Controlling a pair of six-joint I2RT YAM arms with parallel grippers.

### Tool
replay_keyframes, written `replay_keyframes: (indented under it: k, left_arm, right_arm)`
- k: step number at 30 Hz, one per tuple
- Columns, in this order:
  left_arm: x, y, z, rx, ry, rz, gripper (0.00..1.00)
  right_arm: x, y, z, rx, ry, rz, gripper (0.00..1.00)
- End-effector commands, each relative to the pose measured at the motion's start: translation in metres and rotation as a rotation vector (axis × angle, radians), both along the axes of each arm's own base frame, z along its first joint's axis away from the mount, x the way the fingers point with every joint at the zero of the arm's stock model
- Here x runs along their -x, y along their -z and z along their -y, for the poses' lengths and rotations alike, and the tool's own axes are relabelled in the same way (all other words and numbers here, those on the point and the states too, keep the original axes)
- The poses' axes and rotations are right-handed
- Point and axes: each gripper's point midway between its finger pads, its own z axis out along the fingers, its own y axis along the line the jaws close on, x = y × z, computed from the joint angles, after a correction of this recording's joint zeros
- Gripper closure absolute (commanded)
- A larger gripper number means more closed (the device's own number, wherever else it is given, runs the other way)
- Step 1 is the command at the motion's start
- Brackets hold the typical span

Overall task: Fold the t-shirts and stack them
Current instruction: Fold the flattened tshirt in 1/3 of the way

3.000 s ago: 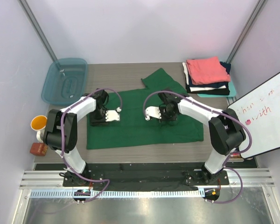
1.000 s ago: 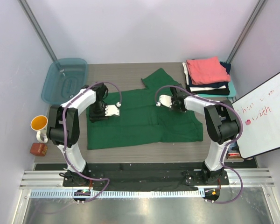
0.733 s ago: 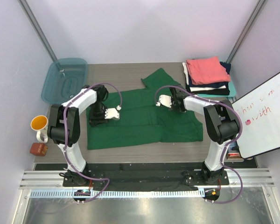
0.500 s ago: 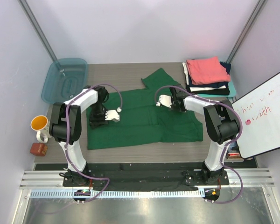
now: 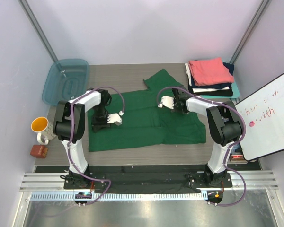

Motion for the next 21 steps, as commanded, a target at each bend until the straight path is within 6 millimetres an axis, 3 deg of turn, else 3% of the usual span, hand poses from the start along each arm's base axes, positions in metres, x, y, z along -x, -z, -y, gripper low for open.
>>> replay_keyframes:
  k: [1,3,4,7,21]
  left_arm:
    - [0.002,0.005,-0.001,-0.006,-0.013,-0.015,0.68]
    - [0.003,0.006,-0.002,-0.009,-0.014,-0.023,0.73]
    - [0.004,0.005,-0.002,-0.01,-0.013,-0.026,0.83]
    - [0.003,0.001,-0.006,-0.035,-0.005,-0.019,1.0]
    - [0.02,-0.025,-0.016,-0.077,0.024,-0.085,1.0]
  right_arm:
    - [-0.001,0.002,-0.007,-0.038,0.003,-0.007,0.96]
    - [-0.001,0.001,-0.008,-0.04,0.0,-0.003,0.96]
    - [-0.001,0.002,-0.007,-0.041,0.001,-0.005,0.96]
    - [0.0,0.002,-0.007,-0.042,0.001,-0.007,0.97]
    - [-0.001,0.007,-0.008,-0.039,-0.006,-0.015,0.96]
